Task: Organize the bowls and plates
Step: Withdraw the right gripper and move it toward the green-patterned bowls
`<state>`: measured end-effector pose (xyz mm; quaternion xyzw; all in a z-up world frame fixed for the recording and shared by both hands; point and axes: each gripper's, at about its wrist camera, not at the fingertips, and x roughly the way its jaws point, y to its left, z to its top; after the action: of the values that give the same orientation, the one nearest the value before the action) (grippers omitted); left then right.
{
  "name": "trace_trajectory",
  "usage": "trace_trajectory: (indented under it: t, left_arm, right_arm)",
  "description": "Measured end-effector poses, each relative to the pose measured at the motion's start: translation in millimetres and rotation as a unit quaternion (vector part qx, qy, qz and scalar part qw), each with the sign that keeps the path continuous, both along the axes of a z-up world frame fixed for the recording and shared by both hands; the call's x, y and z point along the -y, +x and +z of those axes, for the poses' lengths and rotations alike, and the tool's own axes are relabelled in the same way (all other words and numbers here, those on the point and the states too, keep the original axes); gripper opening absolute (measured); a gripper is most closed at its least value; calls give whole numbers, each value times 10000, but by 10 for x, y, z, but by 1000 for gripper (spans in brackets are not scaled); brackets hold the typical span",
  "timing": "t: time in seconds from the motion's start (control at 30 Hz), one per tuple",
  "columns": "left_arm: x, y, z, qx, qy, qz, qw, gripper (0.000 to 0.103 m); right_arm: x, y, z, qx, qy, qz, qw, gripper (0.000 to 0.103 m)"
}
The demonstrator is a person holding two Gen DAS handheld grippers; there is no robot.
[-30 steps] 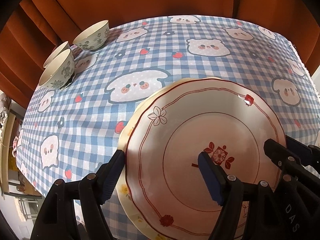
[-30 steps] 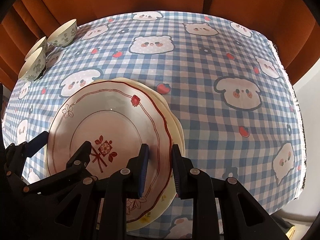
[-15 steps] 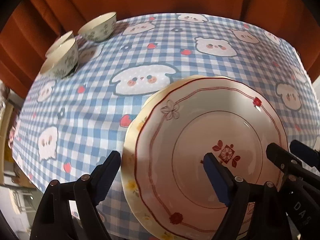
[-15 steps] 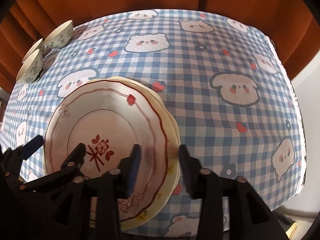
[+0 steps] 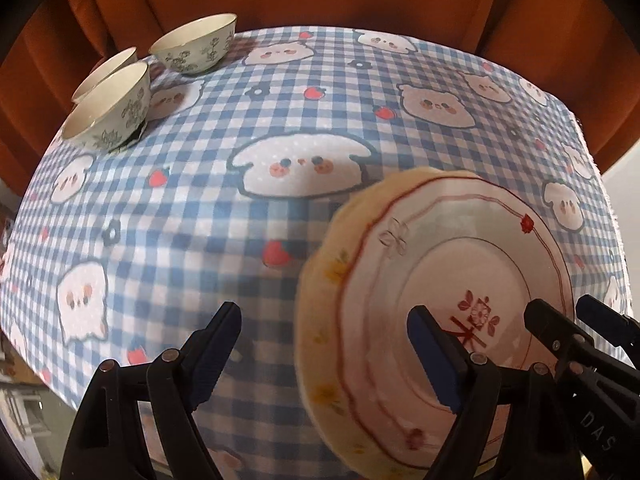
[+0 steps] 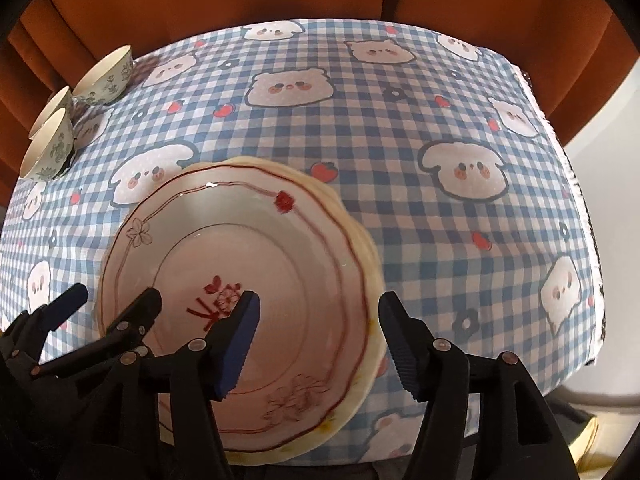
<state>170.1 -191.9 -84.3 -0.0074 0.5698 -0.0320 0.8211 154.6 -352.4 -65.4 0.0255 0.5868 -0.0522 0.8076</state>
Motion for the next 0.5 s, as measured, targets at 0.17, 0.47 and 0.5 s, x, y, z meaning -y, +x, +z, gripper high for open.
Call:
trace_trajectory:
  t: [0.17, 0.47, 0.5]
  left_arm:
    - [-329, 73, 82, 29, -265, -165, 9995, 86]
    - [-1080, 181, 200, 134, -296, -337, 9989, 85]
    - [-1166, 200, 204, 144, -314, -338, 9988, 85]
  right_arm:
    - [-253, 4, 40, 9, -37, -416, 9991, 66]
    - [-932, 75, 156, 157, -142, -633, 9978, 66]
    - [-1025, 87, 159, 172, -137, -633, 9978, 66]
